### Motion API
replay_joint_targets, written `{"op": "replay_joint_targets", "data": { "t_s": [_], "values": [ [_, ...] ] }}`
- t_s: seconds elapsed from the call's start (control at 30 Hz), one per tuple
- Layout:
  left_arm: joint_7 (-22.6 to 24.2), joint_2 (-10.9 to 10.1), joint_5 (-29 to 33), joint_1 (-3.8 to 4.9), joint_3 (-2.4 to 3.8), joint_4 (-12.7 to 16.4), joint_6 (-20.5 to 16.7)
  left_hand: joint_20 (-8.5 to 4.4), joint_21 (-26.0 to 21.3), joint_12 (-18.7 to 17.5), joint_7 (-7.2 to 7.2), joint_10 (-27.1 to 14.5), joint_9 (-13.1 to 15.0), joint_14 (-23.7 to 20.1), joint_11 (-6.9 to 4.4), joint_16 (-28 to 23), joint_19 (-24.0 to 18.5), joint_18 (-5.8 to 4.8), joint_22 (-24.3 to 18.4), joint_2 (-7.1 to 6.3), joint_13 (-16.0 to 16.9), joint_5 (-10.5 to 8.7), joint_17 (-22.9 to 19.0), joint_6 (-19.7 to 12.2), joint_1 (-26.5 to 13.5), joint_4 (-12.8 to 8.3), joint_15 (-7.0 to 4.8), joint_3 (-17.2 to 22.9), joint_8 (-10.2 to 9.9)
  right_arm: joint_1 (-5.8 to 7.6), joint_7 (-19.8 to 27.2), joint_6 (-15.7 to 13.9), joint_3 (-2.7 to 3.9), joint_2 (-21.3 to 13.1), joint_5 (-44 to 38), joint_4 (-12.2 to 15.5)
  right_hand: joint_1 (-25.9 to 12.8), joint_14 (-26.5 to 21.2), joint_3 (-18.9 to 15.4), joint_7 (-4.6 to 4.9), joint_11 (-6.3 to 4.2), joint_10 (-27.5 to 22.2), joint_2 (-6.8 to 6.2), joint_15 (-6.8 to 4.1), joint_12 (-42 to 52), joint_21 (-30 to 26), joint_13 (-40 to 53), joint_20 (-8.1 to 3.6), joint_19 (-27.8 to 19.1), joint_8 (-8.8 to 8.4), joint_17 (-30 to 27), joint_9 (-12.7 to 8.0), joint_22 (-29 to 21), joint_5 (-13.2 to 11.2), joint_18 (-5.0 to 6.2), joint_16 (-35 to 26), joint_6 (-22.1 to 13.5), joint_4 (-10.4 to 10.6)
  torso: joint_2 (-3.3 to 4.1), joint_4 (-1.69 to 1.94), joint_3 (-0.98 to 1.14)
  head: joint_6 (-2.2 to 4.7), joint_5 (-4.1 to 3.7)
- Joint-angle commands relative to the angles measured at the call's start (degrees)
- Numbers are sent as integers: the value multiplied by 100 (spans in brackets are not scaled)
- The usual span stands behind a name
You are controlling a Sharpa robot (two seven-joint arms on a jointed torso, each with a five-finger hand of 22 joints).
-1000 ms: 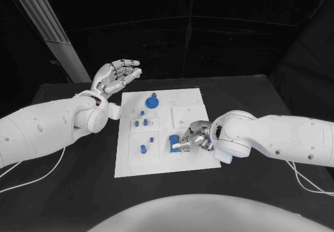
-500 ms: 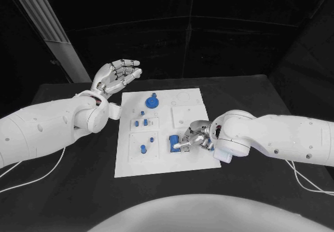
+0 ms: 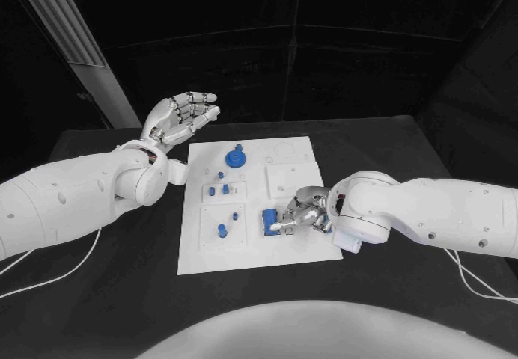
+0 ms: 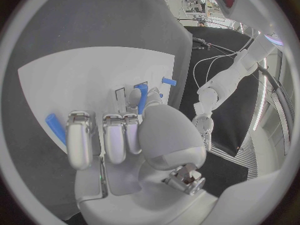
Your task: Assemble the parts on the task board
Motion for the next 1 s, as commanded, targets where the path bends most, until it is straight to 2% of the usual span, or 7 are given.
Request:
{"op": "replay_joint_targets", "data": {
  "t_s": [0.03, 0.1, 0.2, 0.37, 0.57, 0.77, 1.0],
  "values": [
    [1020, -4, 11, 8, 4, -1, 65, 14, -27, 18, 736, -44, -6, -53, 15, 29, -27, -66, -6, 60, -6, 39, -6, -33, -18, 1, -2, 45, 30, 7, 339, -509, 3, -210, -21, 196, 272, 595, -84, 60, 18, 606, 139, -26, -33, 18, 1403, -21, 584, -211, 1509, -96, 1509, 67, -86, 14, -172, 14, -7, -5, -1, -1, -14],
    [1018, -2, 11, 7, 4, -12, 65, 14, -27, 18, 736, -44, -6, -53, 15, 29, -27, -66, -6, 60, -6, 39, -6, -33, -18, 1, -2, 45, 30, 10, 501, -712, 5, -386, -21, 334, 282, 595, -135, 178, 111, 606, 70, 33, -33, 18, 1403, 17, 584, -533, 1509, -293, 1509, 123, -86, 14, -376, 23, -14, 1, -10, -1, -40],
    [1015, 9, 11, 7, 4, -34, 65, 14, -27, 18, 736, -44, -6, -53, 15, 29, -27, -66, -6, 60, -6, 39, -6, -33, -18, 1, -2, 45, 30, 17, 744, -929, 8, -673, -86, 536, 311, 595, -193, 406, 353, 606, -27, 213, -33, 18, 1403, 163, 584, -1092, 1509, -750, 1509, 248, -86, 14, -540, -2, -23, 11, -18, -1, -78],
    [1011, 15, 11, 7, 4, -46, 62, 14, -27, 18, 736, -44, -6, -53, 15, 29, -27, -66, -6, 60, -6, 39, -6, -33, -18, 1, -2, 45, 30, 25, 877, -933, 7, -1124, -725, 789, 244, 595, -321, 637, 539, 606, -256, 396, -33, 18, 1403, 317, 584, -1557, 1509, -1181, 1509, 373, -86, 14, -836, -31, -16, 0, -15, -1, -119],
    [1011, 14, 11, 7, 4, -47, 57, 14, -27, 30, 737, -48, -9, -55, 15, 38, -30, -66, -8, 62, -10, 41, -18, -37, -20, 0, -2, 41, 41, 24, 534, -799, 0, -1531, -1822, 956, 196, 595, -353, 720, 629, 606, -341, 488, -33, 18, 1403, 440, 584, -1721, 1509, -1493, 1509, 689, -86, 14, -837, 11, -13, 0, -15, -1, -211],
    [1009, 10, 11, 7, 4, -33, 57, 14, -27, 30, 737, -48, -9, -55, 15, 38, -30, -66, -8, 62, -10, 41, -18, -37, -20, 0, -2, 41, 41, 13, 43, -525, -5, -1673, -2298, 925, 161, 595, -351, 770, 676, 606, -333, 525, -33, 18, 1403, 492, 584, -1865, 1509, -1723, 1509, 725, -86, 14, -874, 66, -16, -5, -12, -1, -236],
    [1010, -3, 11, 6, 4, -23, 55, 14, -27, 30, 737, -48, -9, -55, 15, 38, -30, -66, -8, 62, -10, 41, -18, -37, -20, 0, -2, 41, 41, -36, -245, -370, -8, -1618, -2715, 870, 160, 595, -333, 713, 638, 606, -288, 509, -33, 18, 1403, 502, 584, -1746, 1509, -1819, 1509, 640, -86, 14, -589, 82, -18, 6, -10, -1, -252]
  ]
}}
